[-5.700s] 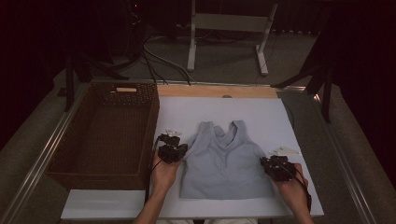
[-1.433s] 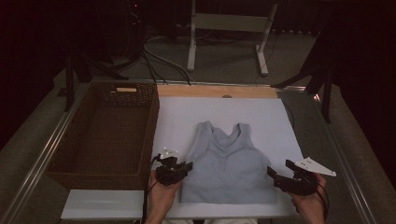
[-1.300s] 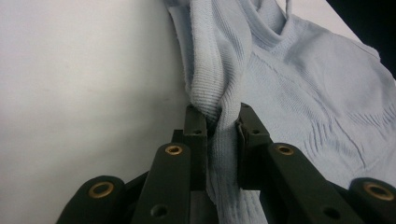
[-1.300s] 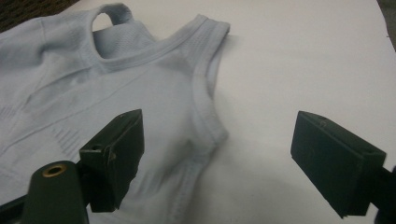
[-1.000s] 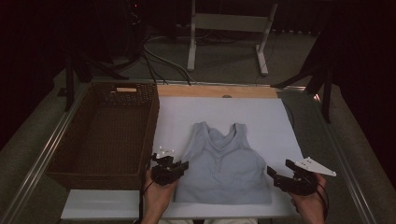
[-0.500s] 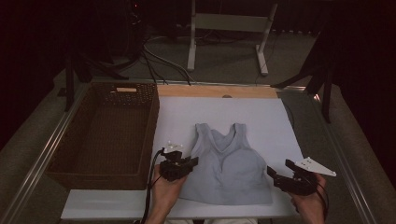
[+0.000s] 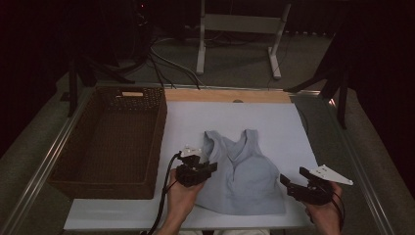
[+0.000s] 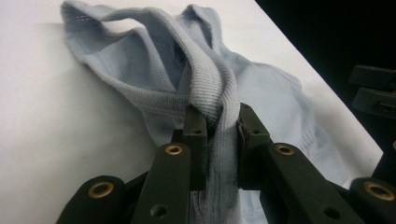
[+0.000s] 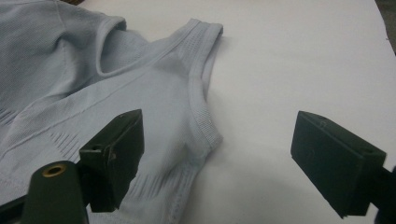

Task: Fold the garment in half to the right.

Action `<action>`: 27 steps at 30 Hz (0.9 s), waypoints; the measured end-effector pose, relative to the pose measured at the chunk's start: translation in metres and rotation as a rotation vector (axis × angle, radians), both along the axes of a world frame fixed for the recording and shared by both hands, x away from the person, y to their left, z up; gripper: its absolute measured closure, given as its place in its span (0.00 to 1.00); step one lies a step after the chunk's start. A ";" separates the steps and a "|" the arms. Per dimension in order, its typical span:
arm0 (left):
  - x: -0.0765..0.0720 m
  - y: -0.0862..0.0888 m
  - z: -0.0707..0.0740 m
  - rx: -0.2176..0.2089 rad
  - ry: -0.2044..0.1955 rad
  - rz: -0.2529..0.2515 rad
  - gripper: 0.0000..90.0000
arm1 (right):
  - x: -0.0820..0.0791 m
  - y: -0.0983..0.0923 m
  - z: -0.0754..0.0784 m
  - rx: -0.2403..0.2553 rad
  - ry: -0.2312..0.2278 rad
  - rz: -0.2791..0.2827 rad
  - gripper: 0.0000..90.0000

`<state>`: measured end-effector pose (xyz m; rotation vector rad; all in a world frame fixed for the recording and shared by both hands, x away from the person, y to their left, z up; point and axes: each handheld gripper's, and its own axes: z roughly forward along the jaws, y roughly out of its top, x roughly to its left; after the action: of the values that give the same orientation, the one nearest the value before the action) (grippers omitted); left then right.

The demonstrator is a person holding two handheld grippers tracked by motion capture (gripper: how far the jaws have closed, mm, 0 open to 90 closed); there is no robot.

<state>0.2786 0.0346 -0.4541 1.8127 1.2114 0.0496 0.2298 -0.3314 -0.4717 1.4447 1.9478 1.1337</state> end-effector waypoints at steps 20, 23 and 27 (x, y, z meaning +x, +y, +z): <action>0.005 -0.030 0.012 -0.040 -0.011 -0.067 0.88 | -0.001 -0.001 0.002 0.012 -0.016 -0.001 0.20; 0.006 -0.035 0.013 -0.046 -0.009 -0.074 0.88 | -0.001 -0.001 0.002 0.012 -0.016 0.001 0.20; 0.007 -0.043 0.013 -0.044 -0.010 -0.087 0.88 | -0.001 -0.001 0.002 0.013 -0.017 0.000 0.20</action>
<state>0.2859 -0.0081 -0.4413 1.8226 1.1172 -0.0176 0.2290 -0.3328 -0.4702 1.4367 1.9324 1.1575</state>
